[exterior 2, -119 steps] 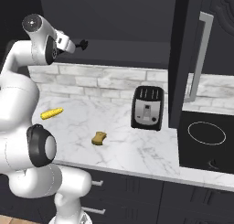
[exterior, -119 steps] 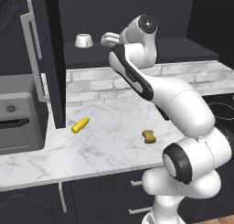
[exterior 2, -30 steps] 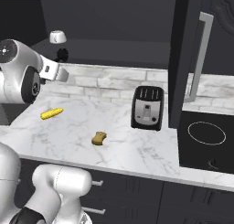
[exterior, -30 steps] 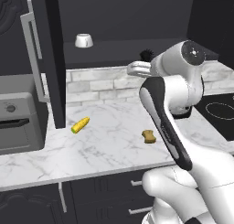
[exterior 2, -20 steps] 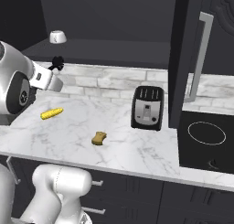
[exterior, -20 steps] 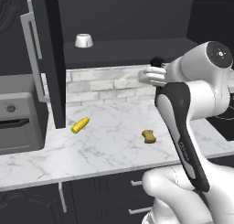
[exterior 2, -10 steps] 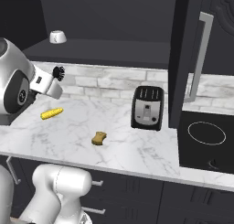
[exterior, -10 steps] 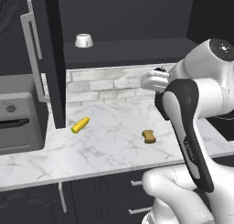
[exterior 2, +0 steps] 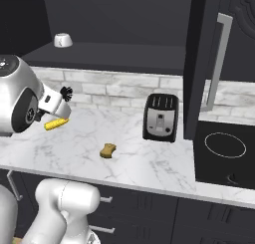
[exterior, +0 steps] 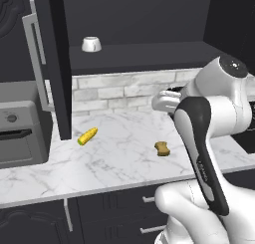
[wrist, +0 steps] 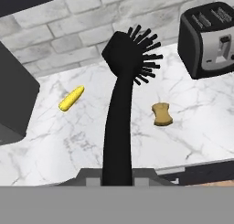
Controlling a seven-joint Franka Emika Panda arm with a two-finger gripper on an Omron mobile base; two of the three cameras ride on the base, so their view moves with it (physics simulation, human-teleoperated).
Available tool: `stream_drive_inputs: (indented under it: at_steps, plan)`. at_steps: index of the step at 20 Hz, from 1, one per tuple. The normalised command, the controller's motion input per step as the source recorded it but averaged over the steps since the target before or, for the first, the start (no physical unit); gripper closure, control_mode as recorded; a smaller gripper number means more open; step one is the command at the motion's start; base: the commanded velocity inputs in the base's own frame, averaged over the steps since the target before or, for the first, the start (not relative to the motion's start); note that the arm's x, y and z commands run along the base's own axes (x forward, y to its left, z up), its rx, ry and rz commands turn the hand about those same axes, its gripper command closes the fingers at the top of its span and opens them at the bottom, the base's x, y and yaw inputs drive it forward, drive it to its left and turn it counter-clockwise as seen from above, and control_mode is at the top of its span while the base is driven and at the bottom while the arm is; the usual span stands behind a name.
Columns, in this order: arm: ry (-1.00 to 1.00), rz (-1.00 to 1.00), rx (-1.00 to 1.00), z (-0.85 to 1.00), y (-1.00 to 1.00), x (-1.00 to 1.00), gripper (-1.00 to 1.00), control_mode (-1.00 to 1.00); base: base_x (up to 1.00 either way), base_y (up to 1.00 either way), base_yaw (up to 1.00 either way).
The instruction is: Pick the dish brush and sponge from the cabinet and place them on the counter.
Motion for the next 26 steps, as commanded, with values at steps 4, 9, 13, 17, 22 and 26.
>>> stream_drive_inputs:
  at_steps: [4, 9, 13, 17, 22, 26]
  plan:
    - [-0.01, 0.03, 0.0, -0.27, 0.0, 0.0, 1.0, -1.0, 0.0, 0.0, 0.0]
    - [-0.04, 0.01, 0.0, -0.37, 0.0, 0.02, 1.0, -1.0, 0.0, 0.0, 0.0]
    - [-0.04, 0.0, -0.01, -0.24, 0.0, 0.13, 1.0, -1.0, 0.0, 0.0, 0.0]
    - [-0.02, 0.0, -0.02, -0.22, 0.0, 0.16, 1.0, -1.0, 0.0, 0.0, 0.0]
    - [0.02, 0.0, 0.0, -0.21, 0.0, 0.27, 1.0, -1.0, 0.0, 0.0, 0.0]
    - [0.05, 0.0, 0.0, -0.33, 0.0, 0.27, 1.0, -1.0, 0.0, 0.0, 0.0]
